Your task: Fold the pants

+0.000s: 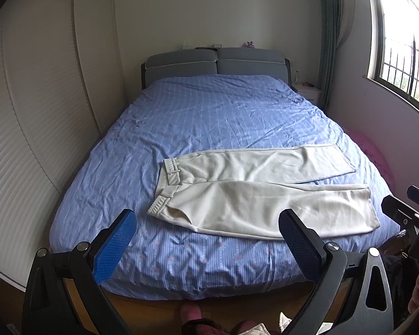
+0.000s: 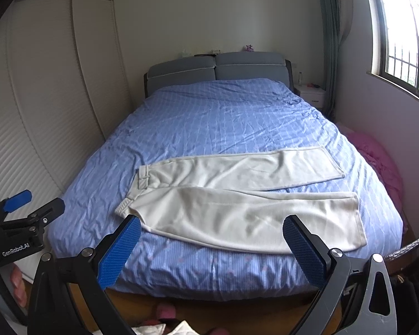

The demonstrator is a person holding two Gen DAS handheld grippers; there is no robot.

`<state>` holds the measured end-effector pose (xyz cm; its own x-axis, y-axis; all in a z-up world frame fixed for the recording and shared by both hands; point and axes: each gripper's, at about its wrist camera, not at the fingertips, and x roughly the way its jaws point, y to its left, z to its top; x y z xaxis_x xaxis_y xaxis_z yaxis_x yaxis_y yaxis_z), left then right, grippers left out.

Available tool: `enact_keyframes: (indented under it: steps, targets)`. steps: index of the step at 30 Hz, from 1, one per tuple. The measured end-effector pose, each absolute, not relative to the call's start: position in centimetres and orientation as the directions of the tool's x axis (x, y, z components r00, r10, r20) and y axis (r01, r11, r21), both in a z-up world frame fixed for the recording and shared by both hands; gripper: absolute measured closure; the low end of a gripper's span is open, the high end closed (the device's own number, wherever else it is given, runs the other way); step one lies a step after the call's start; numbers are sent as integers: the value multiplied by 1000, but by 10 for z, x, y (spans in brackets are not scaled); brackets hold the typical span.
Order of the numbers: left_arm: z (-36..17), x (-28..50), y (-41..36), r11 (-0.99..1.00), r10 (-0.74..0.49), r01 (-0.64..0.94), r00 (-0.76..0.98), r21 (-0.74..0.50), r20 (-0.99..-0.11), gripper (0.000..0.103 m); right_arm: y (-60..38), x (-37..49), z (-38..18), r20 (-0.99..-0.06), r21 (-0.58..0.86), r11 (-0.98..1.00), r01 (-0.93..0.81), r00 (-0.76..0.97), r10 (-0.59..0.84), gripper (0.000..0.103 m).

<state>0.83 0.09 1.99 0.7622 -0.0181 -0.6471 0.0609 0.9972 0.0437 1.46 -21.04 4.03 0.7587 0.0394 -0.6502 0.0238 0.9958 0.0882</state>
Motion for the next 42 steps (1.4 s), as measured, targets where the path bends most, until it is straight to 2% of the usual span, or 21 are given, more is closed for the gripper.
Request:
enact_keyframes:
  steps: [32,42]
  targets:
    - [23,2,-4,997,-20,64,765,46,-644,0,-206,17,40,-665,87,996,9,745,51,0]
    - [8,21,13,998,-21,59,727,31,-686,0,-194,35,25,-697,97,995,4,715,65,1]
